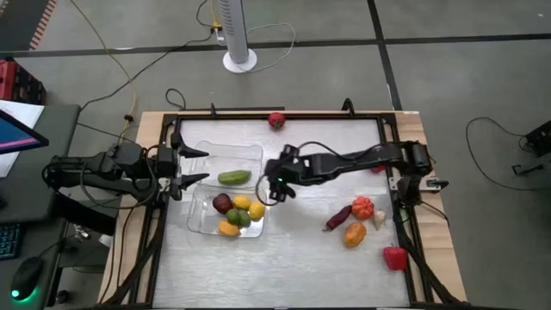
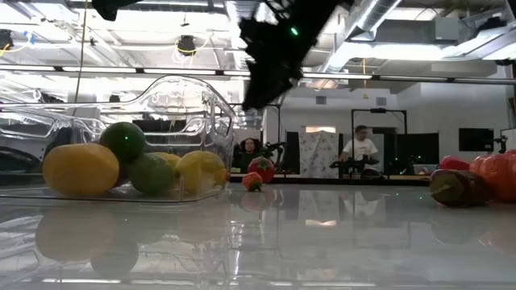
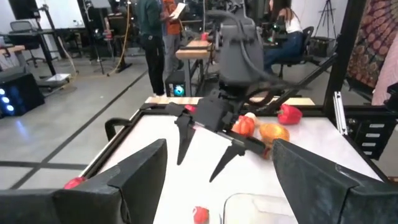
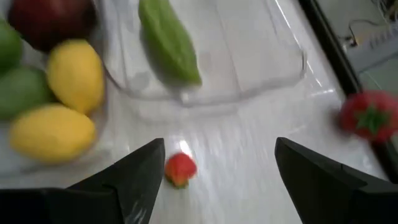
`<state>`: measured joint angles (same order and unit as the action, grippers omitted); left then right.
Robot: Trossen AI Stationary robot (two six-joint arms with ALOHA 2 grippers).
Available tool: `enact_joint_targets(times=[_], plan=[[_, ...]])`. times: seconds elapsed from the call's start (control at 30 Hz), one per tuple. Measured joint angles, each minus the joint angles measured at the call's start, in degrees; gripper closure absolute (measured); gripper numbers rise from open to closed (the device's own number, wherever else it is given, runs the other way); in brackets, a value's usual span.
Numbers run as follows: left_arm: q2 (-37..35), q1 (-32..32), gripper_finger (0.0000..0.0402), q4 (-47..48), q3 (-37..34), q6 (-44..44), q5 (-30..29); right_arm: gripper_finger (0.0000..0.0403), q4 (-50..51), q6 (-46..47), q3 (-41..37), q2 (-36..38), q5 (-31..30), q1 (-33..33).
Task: Sort produce into baskets
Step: Put the red strawberry into the bottom transparent bin
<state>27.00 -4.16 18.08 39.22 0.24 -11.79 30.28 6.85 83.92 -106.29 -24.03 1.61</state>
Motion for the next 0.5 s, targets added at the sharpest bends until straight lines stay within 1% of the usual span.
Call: enact_joint_targets(times=[0.1,0.23,0.37,0.5], plan=[[0.0,0.0,0.0127,0.0,0.0,0.0,0.0,0.0073,-3.4,3.6,-8.0,3.5,0.1,1.0],[0.0,0.0,0.0127,-0.9,0.0,0.4,-1.0,0.0073,-14.8,6.5,-17.0,7.0,2.4,2.7],[0.0,0.0,0.0127,-1.5,0.0,0.0,-1.1,0.0073,-26.9,5.4,-23.9,5.8,4.5,2.1],[0.0,0.0,0.0127,-1.2,0.0,-0.7,-1.2,0.0074,-36.6,4.6,-25.9,1.7,6.8,-0.2]])
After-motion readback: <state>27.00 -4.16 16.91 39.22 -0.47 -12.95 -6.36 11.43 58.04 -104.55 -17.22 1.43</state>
